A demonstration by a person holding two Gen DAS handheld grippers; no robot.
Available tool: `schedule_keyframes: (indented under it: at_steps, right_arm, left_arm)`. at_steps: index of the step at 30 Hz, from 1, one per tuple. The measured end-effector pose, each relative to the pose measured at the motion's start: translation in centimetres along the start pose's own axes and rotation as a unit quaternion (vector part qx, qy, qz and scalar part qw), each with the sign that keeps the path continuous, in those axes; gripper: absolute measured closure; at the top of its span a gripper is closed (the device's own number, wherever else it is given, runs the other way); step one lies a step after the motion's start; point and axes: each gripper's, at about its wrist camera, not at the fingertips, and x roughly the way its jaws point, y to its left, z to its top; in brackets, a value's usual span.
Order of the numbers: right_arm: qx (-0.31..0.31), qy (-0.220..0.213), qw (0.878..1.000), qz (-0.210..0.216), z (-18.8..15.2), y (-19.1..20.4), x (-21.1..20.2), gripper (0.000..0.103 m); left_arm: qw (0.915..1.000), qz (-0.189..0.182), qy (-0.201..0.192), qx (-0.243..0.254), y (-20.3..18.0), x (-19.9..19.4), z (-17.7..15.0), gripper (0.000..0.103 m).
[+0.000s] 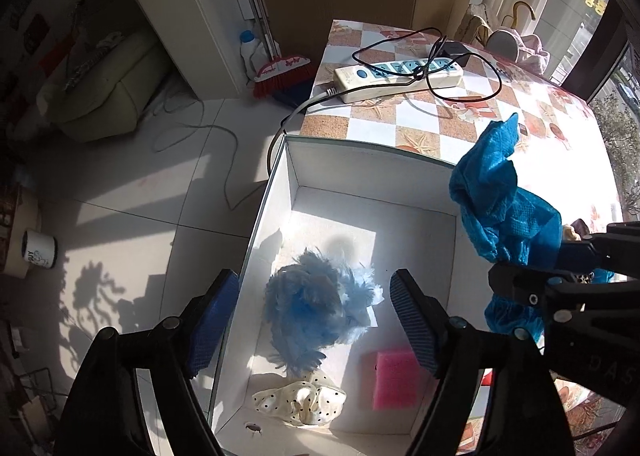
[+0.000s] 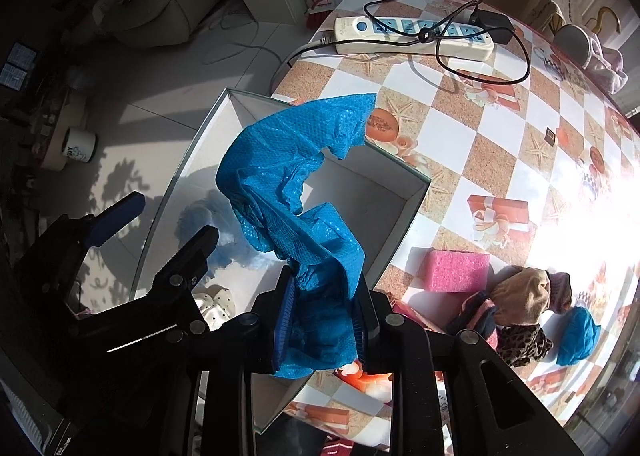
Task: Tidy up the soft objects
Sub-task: 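Open the left tool to drop the blue puff into the box, then grasp the beige knit sock with the left tool while the right tool holds the blue bag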
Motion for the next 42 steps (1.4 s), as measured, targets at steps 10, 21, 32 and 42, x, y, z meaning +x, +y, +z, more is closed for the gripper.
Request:
schedule_keyframes:
  at_steps: [10, 21, 32, 42]
  right_arm:
    - [0.026, 0.002, 1.0, -0.003, -0.2, -1.4, -0.5, 0.0]
    - [0.031, -0.001, 0.999, 0.01, -0.9, -1.9, -1.1, 0.0]
    - [0.09, -0.006, 0.995, 0.031, -2.5, -7.2, -4.1, 0.0]
    - [0.231, -0.049, 0.971, 0.022, -7.0, -20.8, -10.5, 0.0]
  left_arm:
    - [0.9995, -0.016, 0.011, -0.024, 0.5, 0.3, -0.4, 0.0]
    - [0.9996, -0.024, 0.009, -0.012, -0.3, -0.4, -0.8, 0.0]
    - [0.9964, -0.071, 0.011, 0.047, -5.3, -2.3, 0.6, 0.0]
    - [0.9661, -0.115, 0.037, 0.228, -19.3, -1.8, 2.9, 0.0]
